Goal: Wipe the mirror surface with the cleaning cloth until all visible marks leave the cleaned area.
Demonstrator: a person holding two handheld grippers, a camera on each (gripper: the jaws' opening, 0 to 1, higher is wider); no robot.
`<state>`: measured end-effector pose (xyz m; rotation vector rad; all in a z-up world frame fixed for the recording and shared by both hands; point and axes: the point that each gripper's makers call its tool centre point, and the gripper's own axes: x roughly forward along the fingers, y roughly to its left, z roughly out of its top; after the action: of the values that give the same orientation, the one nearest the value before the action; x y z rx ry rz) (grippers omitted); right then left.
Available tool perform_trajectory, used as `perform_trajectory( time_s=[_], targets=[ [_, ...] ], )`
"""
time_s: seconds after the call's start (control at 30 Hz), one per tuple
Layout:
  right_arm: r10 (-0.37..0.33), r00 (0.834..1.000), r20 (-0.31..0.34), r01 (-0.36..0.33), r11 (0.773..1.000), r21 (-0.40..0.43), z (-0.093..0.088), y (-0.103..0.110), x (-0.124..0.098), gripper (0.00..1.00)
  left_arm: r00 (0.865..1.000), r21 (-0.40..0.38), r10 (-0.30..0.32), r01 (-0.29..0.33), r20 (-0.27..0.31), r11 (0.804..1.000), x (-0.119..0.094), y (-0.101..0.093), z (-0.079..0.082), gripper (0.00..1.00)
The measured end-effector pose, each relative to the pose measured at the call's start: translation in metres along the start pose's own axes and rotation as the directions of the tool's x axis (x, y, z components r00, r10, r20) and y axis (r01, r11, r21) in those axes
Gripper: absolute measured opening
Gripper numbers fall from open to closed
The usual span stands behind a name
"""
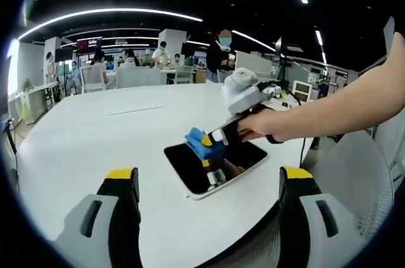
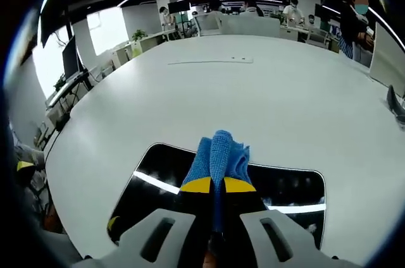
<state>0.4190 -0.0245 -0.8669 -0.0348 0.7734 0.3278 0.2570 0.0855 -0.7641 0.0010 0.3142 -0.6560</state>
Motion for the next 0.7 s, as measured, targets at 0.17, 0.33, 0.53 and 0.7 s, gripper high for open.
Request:
perform_trajectory(
  time_s=[0.17,0.33,0.53,0.7],
  targets=[
    [0.014,1.000,-0.008,-0.014,1.000,-0.006,0.004,0.009,0.011,0.00,1.000,0.001,-0.002,0.002,0.001,1.000,0.000,0.000,0.000,0.91],
    [0.015,1.000,-0.006,-0.015,1.000,-0.016,0.005,0.020,0.017,0.00,1.000,0.000,-0.010,0.010,0.008,1.000,-0.001,-0.002,0.001,0.91],
    [0.029,1.000,-0.008,-0.029,0.999,-0.015,0.004,0.036,0.017,0.00,1.000,-0.006,-0.017,0.017,0.012,1.000,-0.001,-0.002,0.002,0.91],
    [0.048,0.999,-0.008,-0.048,0.999,-0.021,0.004,0.050,0.016,0.00,1.000,-0.002,-0.016,0.016,0.012,1.000,-0.001,-0.002,0.002,0.91]
  ],
)
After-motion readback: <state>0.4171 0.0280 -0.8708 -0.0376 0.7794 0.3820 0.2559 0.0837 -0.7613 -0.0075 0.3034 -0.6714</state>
